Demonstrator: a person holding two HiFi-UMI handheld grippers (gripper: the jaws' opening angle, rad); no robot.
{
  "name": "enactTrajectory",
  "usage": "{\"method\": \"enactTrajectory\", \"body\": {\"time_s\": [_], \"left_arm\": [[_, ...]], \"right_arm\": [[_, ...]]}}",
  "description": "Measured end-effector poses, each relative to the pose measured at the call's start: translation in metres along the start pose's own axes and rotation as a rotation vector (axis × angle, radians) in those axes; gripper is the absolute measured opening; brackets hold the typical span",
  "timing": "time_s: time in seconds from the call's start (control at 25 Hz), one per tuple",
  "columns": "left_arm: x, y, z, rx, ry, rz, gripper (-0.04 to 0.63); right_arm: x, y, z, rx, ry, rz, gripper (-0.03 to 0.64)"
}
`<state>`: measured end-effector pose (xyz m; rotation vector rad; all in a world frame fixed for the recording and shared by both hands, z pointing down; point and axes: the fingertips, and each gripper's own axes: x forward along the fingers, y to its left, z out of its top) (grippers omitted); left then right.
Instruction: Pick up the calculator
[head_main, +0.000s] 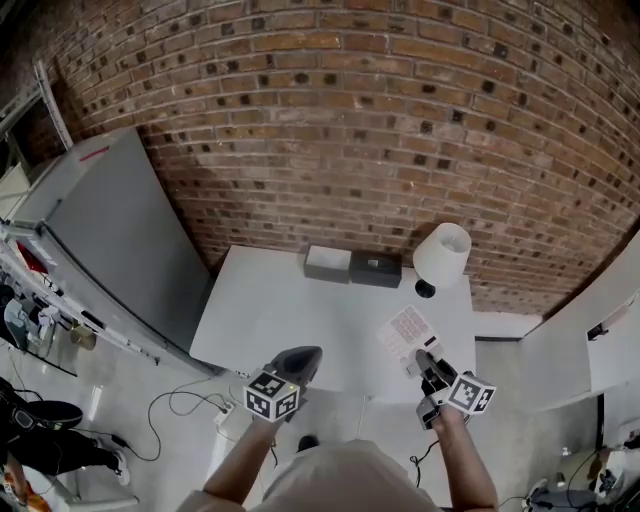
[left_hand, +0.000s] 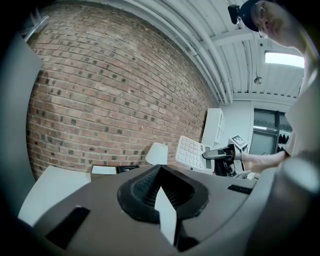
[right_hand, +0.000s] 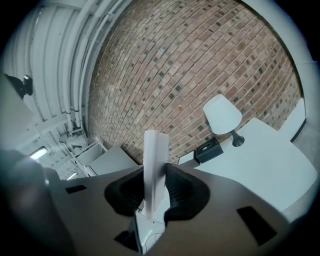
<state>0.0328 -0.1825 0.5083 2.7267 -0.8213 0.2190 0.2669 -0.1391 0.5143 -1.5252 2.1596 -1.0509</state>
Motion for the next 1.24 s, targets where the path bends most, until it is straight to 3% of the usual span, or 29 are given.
{"method": "enactTrajectory", "body": {"time_s": [1.24], "left_arm": [[-0.015,-0.002,0.010,0.002,-0.033,0.010,0.014]], "right_arm": [[-0.005,0.019,-0.001,-0.023,-0.015,0.034,0.106]]}}
